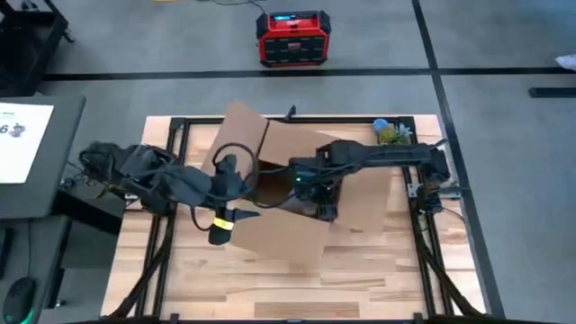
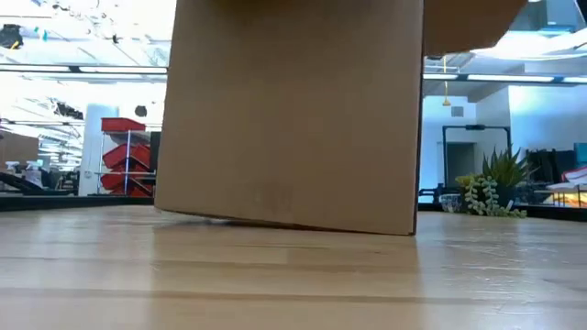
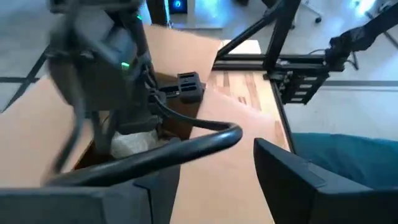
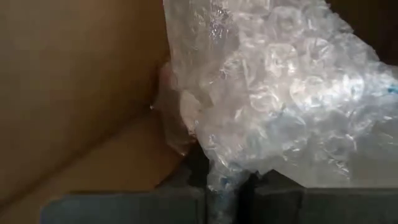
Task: Wrap mug
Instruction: Put the wrapped green mug into the cardboard box, then close the cardboard box
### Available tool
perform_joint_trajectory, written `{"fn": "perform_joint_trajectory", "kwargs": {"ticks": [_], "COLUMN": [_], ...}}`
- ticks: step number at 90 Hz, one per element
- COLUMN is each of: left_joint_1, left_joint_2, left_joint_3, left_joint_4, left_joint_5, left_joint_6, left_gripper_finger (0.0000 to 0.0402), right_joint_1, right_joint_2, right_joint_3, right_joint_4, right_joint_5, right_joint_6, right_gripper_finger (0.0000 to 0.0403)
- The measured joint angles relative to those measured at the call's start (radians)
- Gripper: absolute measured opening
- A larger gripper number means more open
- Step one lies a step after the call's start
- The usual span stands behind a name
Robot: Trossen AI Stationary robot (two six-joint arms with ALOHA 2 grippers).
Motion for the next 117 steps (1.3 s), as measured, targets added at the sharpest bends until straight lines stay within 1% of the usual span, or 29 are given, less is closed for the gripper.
{"fn": "perform_joint_trajectory", "kwargs": {"ticks": [10,18,26,47,55,61,68,79,93,103,117], "left_joint_1": [-0.011,-0.020,-0.031,-0.049,-0.052,-0.054,-0.054,-0.064,-0.098,-0.148,-0.266], "left_joint_2": [0.001,0.001,0.001,0.002,0.002,0.002,0.002,0.001,0.002,0.002,0.002], "left_joint_3": [-0.009,-0.009,-0.009,-0.009,-0.009,-0.009,-0.009,-0.009,-0.009,-0.009,-0.009], "left_joint_4": [-0.014,-0.015,-0.012,-0.015,-0.017,-0.024,-0.033,-0.059,-0.099,-0.146,-0.234], "left_joint_5": [-0.003,-0.003,-0.003,-0.006,-0.004,-0.003,0.000,0.001,0.000,-0.003,-0.025], "left_joint_6": [-0.029,-0.039,-0.039,-0.052,-0.063,-0.078,-0.098,-0.138,-0.202,-0.269,-0.408], "left_gripper_finger": [0.0180,0.0180,0.0180,0.0180,0.0180,0.0180,0.0180,0.0180,0.0180,0.0180,0.0180], "right_joint_1": [-0.009,-0.012,-0.010,-0.007,0.001,0.010,0.025,0.061,0.121,0.176,0.260], "right_joint_2": [0.011,0.018,0.012,0.012,0.013,0.018,0.023,0.022,-0.019,-0.090,-0.222], "right_joint_3": [-0.001,-0.004,-0.007,-0.009,0.007,0.045,0.107,0.238,0.367,0.391,0.394], "right_joint_4": [0.016,0.047,0.049,0.059,0.042,0.009,-0.032,-0.106,-0.166,-0.176,-0.177], "right_joint_5": [-0.045,-0.017,-0.008,-0.007,-0.015,-0.021,-0.030,-0.053,-0.044,0.004,0.131], "right_joint_6": [-0.015,-0.023,-0.028,-0.041,-0.041,-0.043,-0.044,-0.046,-0.048,-0.043,0.029], "right_gripper_finger": [0.0014,0.0030,0.0062,0.0168,0.0198,0.0212,0.0219,0.0220,0.0218,0.0215,0.0210]}}
